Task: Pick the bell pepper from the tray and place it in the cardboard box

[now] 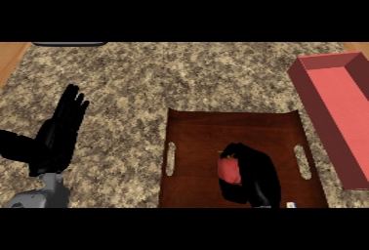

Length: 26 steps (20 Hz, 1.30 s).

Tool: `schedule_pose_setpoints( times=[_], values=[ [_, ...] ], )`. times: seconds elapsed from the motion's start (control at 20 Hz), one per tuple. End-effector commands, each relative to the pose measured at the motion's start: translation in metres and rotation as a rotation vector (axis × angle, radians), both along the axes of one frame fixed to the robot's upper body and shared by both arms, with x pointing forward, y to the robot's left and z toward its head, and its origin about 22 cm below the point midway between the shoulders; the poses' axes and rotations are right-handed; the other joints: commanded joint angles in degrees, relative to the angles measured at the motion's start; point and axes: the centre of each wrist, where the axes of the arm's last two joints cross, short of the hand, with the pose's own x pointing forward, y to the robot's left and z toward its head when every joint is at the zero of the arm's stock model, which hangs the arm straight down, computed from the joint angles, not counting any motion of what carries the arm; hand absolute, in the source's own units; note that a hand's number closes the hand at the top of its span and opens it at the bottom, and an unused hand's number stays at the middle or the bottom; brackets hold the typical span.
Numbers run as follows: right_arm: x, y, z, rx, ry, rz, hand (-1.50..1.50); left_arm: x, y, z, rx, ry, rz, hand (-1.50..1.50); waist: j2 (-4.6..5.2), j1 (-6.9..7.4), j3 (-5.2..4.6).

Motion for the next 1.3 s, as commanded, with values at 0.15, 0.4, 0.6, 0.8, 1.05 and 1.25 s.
schedule_pose_setpoints(
  times=[0.15, 0.4, 0.6, 0.8, 1.05, 1.25],
  values=[
    [0.007, 0.024, -0.001, -0.055, -0.066, 0.036, 1.5, -0.004, 0.007, 0.007, 0.02, 0.002, 0.004, 0.0, 0.0, 0.16, 0.0],
    [0.053, 0.059, 0.008, -0.251, 0.05, 0.228, 1.5, 0.006, 0.01, 0.009, 0.017, -0.001, -0.017, 0.0, 0.3, 1.46, -0.02],
    [0.063, 0.081, 0.032, -0.256, -0.097, 0.243, 1.5, 0.003, -0.003, -0.007, 0.006, -0.004, 0.001, 0.0, 0.1, 0.51, -0.01],
    [0.055, 0.085, 0.06, -0.27, -0.181, 0.274, 1.5, -0.003, -0.005, 0.006, 0.018, -0.005, -0.016, 0.0, -0.07, 0.13, 0.0],
    [0.025, 0.105, 0.1, -0.311, -0.263, 0.326, 1.5, -0.001, -0.002, 0.008, 0.007, -0.001, 0.012, 0.0, -0.13, 0.11, -0.01],
    [0.037, 0.092, 0.139, -0.101, -0.38, 0.147, 1.5, -0.002, -0.001, 0.008, 0.0, 0.006, -0.004, 0.0, -0.2, 0.6, 0.02]
  ],
)
